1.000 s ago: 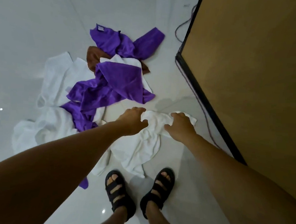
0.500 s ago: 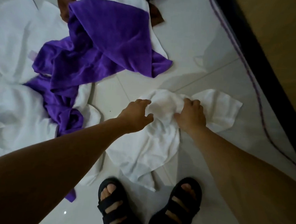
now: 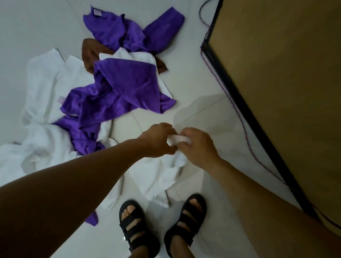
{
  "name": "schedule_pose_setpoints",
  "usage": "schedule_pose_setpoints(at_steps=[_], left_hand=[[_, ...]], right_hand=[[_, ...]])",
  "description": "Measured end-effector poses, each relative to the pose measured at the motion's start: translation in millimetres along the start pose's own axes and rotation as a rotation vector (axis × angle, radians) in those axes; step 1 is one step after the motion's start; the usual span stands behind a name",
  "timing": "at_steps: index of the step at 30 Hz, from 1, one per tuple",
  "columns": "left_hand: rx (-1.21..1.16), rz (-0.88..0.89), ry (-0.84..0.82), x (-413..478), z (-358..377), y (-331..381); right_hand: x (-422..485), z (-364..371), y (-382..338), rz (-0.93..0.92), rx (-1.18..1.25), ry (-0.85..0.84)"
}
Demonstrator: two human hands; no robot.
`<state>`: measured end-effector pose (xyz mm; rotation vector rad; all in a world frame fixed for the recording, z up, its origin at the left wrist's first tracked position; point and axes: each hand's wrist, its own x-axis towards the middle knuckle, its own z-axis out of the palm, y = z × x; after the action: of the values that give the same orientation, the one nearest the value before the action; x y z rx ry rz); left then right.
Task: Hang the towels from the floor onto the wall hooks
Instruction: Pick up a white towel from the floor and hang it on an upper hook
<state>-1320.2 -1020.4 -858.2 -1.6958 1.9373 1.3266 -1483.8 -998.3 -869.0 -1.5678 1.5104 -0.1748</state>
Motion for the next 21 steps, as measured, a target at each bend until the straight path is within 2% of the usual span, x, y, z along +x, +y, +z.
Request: schedule_pose_setpoints(at_steps=[5, 11, 13, 15, 18, 20, 21], left_hand=[[-0.094, -0.014, -0.081, -81, -75, 66], [-0.631, 0.019, -0.053, -196, -174, 146], [-0.815, 0.041, -0.015, -233, -205, 173], [-0.961, 0.075, 0.043, -269, -236, 200], [-1.068, 0.179, 0.106, -323, -279, 241], [-1.138, 0.249, 0.107, -360, -303, 265], [-1.177, 0.29, 0.078, -378, -313, 276]], right_hand=[[-52, -85, -87, -0.056, 0.007, 0.113], [-126, -205, -199, -0.206, -0.074, 0.233], [-147, -240, -234, -0.246, -0.175, 0.347], [-170, -269, -269, -0.21, -0.197, 0.511], [-221, -304, -319, -0.024, 0.061, 0.731], [-252, -322, -337, 0.113, 0.253, 0.771], [-268, -330, -345, 0.143, 0.287, 0.725]])
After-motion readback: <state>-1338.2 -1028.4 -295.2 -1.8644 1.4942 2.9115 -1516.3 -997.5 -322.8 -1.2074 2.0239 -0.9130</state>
